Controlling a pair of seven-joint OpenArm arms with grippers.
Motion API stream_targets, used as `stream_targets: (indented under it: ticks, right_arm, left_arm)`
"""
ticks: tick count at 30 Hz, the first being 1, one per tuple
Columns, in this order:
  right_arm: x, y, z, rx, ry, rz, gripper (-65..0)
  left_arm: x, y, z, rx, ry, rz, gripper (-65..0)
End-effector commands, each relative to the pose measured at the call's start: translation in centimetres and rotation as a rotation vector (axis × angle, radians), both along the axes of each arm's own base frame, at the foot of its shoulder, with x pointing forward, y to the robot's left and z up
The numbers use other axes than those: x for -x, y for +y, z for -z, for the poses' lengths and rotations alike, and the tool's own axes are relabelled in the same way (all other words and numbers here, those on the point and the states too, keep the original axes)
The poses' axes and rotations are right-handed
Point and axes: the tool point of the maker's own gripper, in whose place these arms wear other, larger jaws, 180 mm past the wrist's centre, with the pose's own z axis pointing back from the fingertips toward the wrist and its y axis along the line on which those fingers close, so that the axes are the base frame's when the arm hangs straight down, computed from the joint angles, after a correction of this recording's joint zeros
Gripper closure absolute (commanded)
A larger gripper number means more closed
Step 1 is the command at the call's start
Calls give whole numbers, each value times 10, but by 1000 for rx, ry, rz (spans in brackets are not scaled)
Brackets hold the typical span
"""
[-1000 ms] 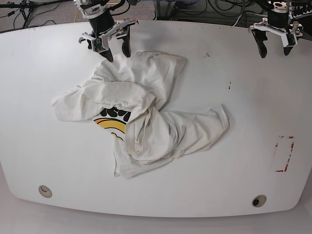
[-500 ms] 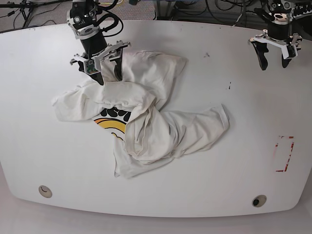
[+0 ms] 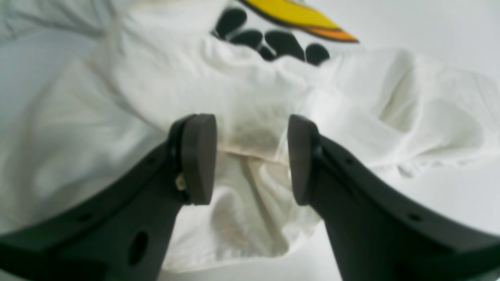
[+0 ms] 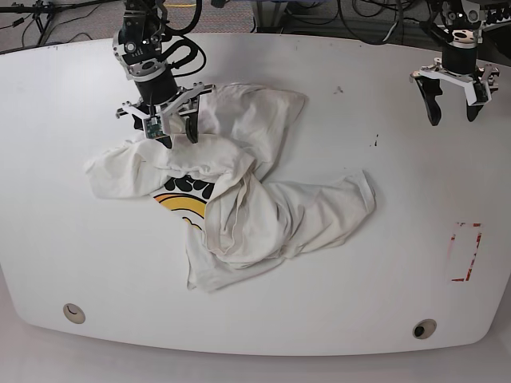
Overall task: Fold the T-shirt properly
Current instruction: 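Move the right gripper down toward the bunched shirt body near the print, then lower the open right gripper onto the shirt fabric beside the print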
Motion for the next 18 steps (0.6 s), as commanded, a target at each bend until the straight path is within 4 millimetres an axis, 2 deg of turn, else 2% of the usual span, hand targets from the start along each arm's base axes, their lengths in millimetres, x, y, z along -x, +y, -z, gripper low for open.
stream_targets:
  ticks: [1, 5, 7, 15, 18]
  right_arm:
    - [-5, 4, -5, -5, -18, -11, -293]
    - [-6, 8, -1, -2, 3, -28, -311]
    - [-9, 22, -1, -40, 6, -72, -349]
    - [-15, 34, 2, -67, 8, -115, -404]
    - [-21, 35, -7, -86, -20, -112, -414]
  left_arm:
    - [-3, 1, -11, -11, -38, 2, -475]
    - [-4, 0, -11, -7, -40, -1, -477]
    - [-7, -2, -17, 4, -61, -2, -473]
    - [-7, -4, -18, 12, -67, -4, -469]
    - [-8, -5, -14, 10, -59, -3, -466]
